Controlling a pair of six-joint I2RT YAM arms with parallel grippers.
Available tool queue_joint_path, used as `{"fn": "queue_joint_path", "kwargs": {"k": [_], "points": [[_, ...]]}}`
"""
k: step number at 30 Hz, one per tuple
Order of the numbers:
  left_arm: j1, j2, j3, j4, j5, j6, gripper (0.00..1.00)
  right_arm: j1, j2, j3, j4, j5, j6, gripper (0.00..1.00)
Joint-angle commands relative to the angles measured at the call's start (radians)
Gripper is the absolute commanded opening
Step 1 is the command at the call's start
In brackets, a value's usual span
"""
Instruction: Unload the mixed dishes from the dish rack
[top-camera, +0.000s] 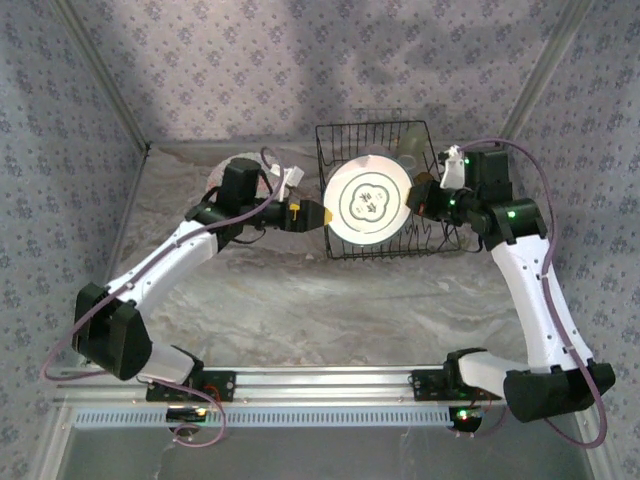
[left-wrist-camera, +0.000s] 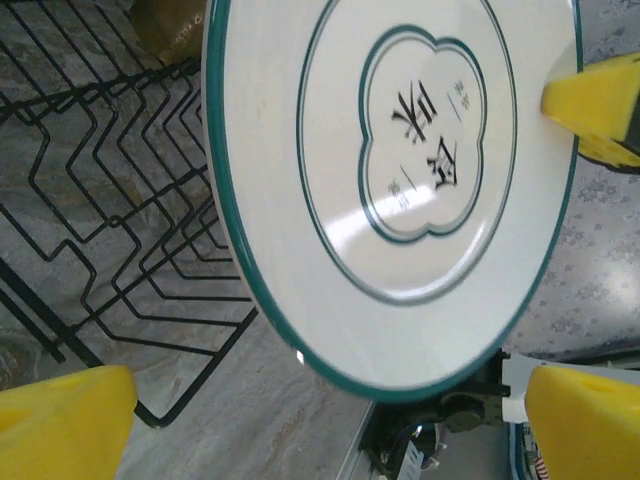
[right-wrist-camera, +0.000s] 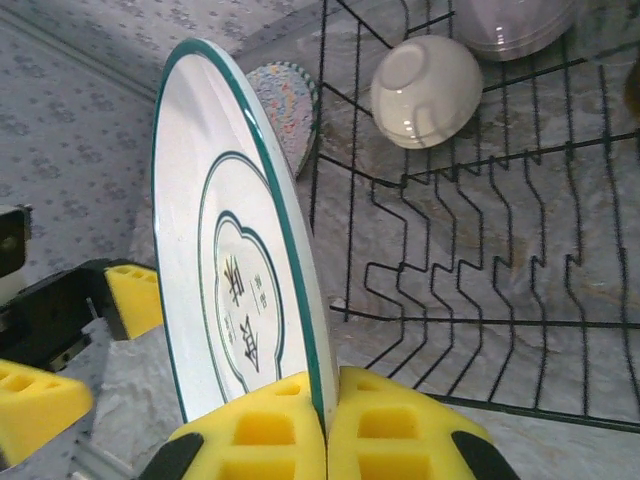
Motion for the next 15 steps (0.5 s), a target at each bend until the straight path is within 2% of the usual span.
{"fn": "queue_joint_path", "kwargs": {"k": [1,8,15], "points": [[-0.010,0.017,0.046,-0.006,-0.017,0.014,0.97,-0.007,-0.030,-0.013,0.072,-0.097,0.035,0.00],[-0.011,0.048,0.068,0.005,-0.046,-0.029,0.86,-0.010,-0.032,-0.027,0.096,-0.131,0.059,0.00],[-0.011,0.052,0.060,0.044,-0.061,-0.078,0.70,-0.013,-0.033,-0.034,0.107,-0.148,0.068,0.00]]}}
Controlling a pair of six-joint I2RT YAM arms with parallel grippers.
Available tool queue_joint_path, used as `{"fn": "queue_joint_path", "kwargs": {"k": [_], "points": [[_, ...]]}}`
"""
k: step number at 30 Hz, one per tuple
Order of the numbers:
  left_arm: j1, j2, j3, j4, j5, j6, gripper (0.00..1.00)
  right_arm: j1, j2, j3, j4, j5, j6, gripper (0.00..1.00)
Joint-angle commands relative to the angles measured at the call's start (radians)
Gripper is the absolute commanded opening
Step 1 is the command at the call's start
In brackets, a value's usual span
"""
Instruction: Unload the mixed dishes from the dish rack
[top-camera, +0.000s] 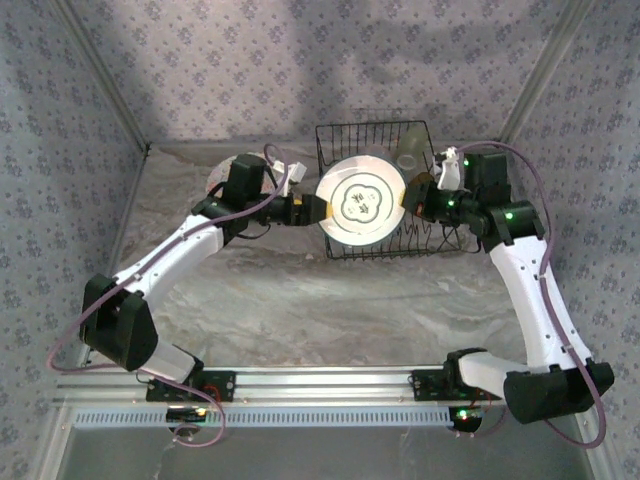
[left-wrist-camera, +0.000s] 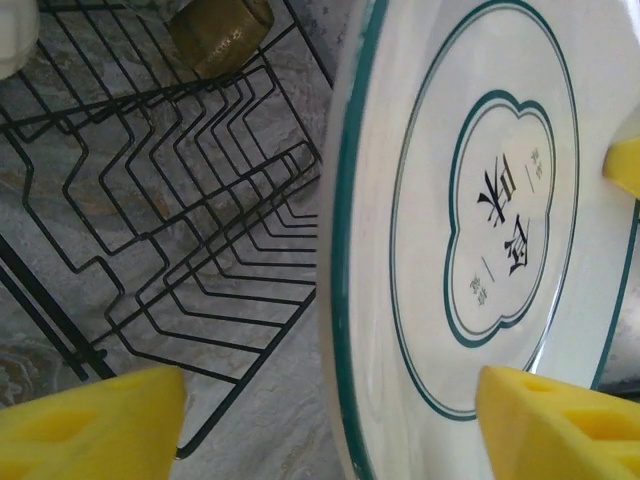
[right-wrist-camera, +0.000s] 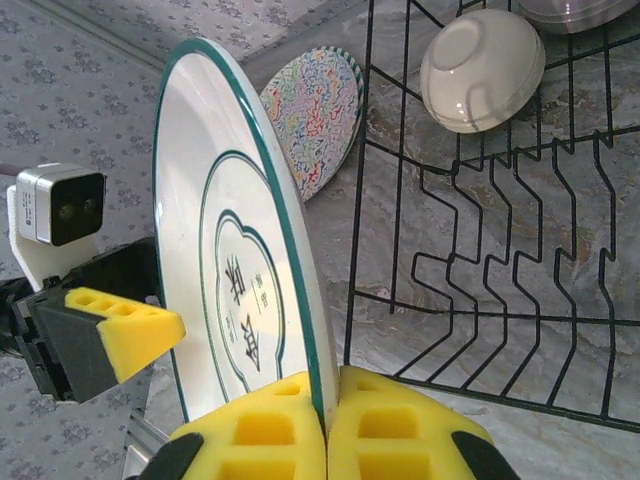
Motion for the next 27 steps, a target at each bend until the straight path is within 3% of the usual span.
{"fn": "queue_joint_path", "kwargs": {"k": [1,14,22,27], "points": [[-0.004,0.000,0.023,0.044,-0.002,-0.033,0.68,-0.008,-0.026,-0.001,0.059,-0.057,0.022,0.00],[-0.006,-0.003,-0.001,0.123,0.021,-0.111,0.35,-0.011,-0.019,-0.036,0.114,-0.088,0.055,0.00],[-0.005,-0.012,-0.016,0.139,0.015,-0.146,0.02,-0.012,-0.009,-0.043,0.141,-0.092,0.067,0.00],[-0.007,-0.030,-0.040,0.160,0.004,-0.178,0.00,-0.010,-0.001,-0.049,0.157,-0.096,0.075,0.00]]}}
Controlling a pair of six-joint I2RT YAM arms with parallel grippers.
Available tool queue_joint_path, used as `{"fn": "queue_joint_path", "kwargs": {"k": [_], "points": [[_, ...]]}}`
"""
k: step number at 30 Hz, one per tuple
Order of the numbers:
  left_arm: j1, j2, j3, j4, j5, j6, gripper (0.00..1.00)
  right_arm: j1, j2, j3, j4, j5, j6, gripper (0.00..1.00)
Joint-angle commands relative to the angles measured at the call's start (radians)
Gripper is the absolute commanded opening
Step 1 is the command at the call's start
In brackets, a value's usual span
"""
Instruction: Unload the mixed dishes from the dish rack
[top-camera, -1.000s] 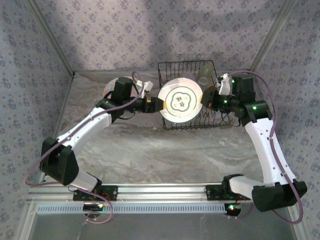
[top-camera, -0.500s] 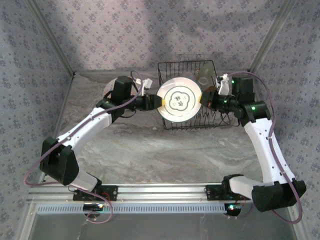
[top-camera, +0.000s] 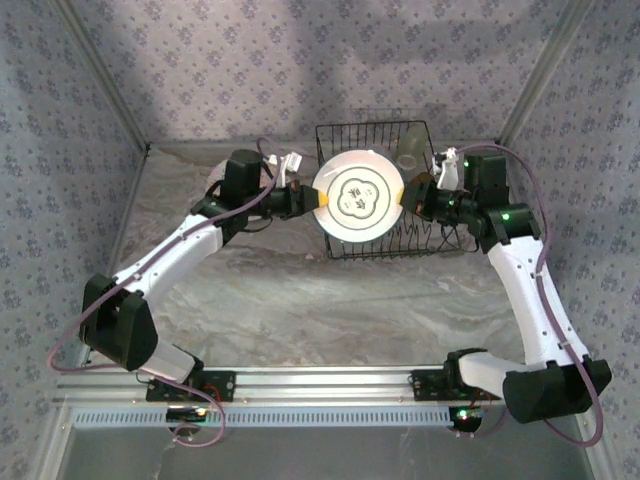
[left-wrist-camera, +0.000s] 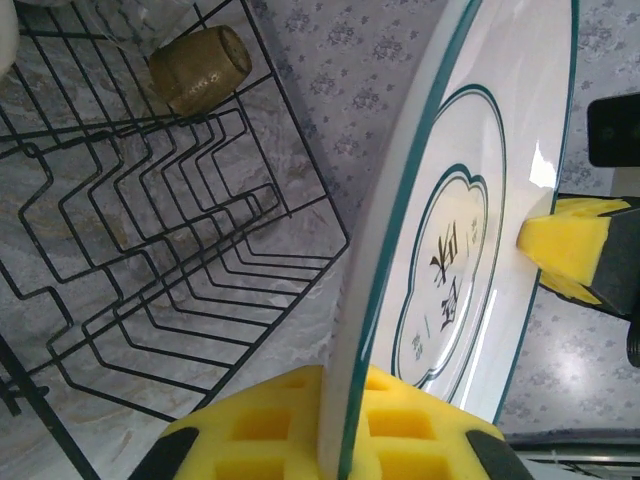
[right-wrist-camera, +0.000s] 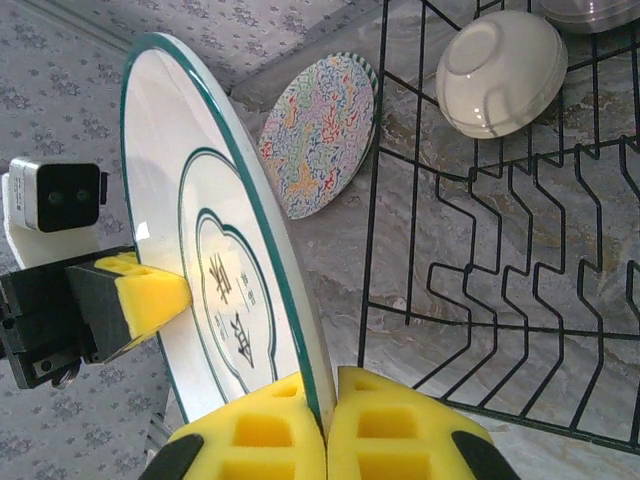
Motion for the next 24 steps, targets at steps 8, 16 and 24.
{"fn": "queue_joint_path", "kwargs": {"k": [8,16,24], "points": [[-0.012,-0.058,-0.055,0.032,-0.023,0.010,0.00,0.004,0.020,-0.001,0.102,-0.080,0.061,0.00],[-0.010,-0.064,-0.066,0.042,-0.035,-0.010,0.00,0.000,-0.003,-0.039,0.148,-0.100,0.070,0.79],[0.011,-0.076,-0.086,0.072,-0.034,-0.042,0.00,-0.002,-0.052,-0.034,0.097,0.056,0.029,1.00]]}}
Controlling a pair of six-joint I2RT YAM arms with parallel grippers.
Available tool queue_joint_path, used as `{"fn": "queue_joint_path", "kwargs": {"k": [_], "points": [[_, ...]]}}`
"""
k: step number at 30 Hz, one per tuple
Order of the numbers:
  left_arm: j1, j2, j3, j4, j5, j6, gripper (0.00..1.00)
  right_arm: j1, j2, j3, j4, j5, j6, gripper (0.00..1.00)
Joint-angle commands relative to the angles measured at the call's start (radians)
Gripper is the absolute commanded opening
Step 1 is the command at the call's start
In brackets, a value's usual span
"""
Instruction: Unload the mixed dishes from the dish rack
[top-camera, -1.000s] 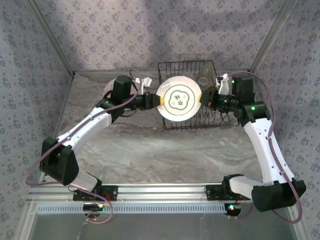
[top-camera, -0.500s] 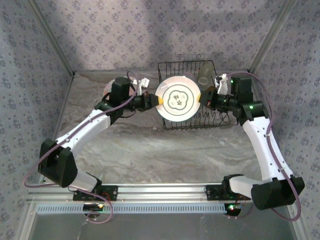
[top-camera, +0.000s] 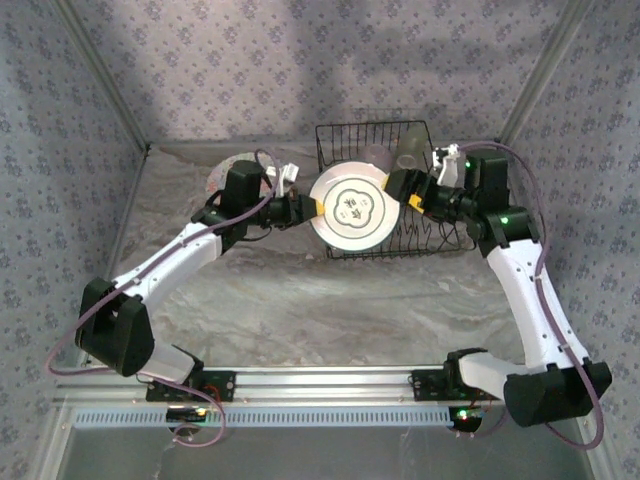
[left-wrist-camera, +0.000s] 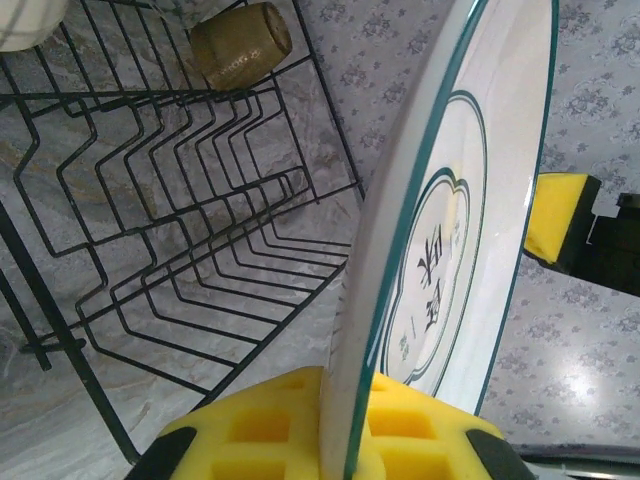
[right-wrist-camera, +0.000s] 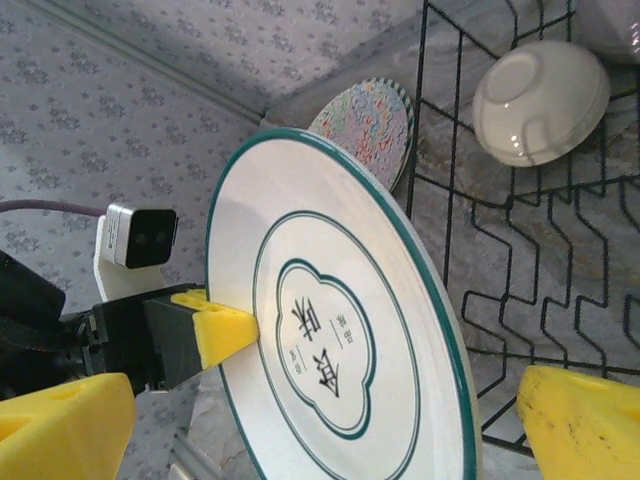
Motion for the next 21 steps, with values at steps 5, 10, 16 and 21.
{"fn": "queue_joint_path", "kwargs": {"k": [5,10,16,21], "points": [[0.061,-0.053,-0.022,0.106,0.028,-0.059,0.00,0.010,-0.058,-0.005,-0.003,0.109,-0.048,1.00],[0.141,-0.067,-0.024,0.114,0.049,-0.077,0.00,0.043,-0.074,-0.022,0.055,0.066,-0.060,1.00],[0.287,-0.081,-0.044,0.125,0.075,-0.100,0.00,0.083,-0.082,-0.041,0.111,0.028,-0.068,1.00],[0.403,-0.068,-0.075,0.152,0.077,-0.118,0.00,0.104,-0.081,-0.041,0.111,0.030,-0.082,1.00]]}}
